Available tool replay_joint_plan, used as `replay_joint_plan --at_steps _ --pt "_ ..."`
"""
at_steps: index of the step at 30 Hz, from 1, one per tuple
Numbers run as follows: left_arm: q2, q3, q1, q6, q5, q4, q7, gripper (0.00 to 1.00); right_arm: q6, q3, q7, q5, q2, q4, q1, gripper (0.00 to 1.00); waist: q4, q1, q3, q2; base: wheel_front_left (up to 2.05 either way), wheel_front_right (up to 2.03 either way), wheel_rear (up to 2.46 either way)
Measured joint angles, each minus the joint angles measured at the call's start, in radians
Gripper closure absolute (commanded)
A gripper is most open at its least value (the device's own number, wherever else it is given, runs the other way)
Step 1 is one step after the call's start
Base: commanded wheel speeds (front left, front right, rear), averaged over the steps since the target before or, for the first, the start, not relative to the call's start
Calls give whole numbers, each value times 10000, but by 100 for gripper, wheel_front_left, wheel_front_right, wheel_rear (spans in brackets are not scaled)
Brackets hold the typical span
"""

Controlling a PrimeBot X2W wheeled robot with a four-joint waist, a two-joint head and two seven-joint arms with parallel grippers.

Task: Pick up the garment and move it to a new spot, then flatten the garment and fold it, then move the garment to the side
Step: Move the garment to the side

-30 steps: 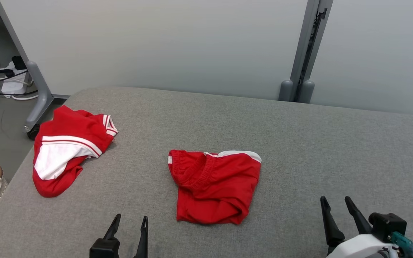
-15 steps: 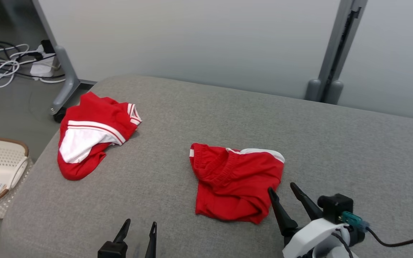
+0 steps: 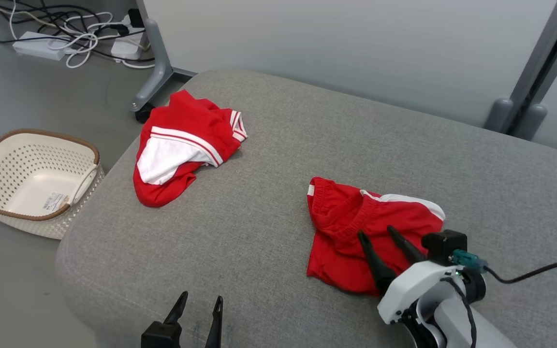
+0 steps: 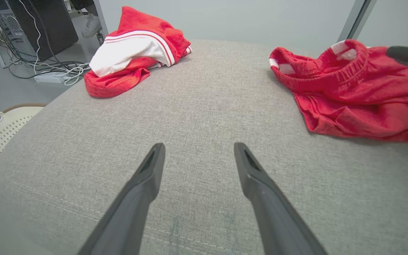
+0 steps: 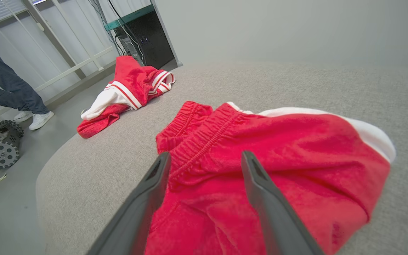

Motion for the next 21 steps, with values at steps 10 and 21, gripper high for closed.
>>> replay_joint_plan --at_steps 10,21 --pt "-4 -405 -153 161 -259 -73 0 0 0 268 0 658 -4 1175 -1060 0 468 0 409 0 0 0 0" --pt "-2 -614 -266 303 -550 -127 0 0 0 1003 0 1181 0 2757 -2202 100 783 0 669 0 0 0 0"
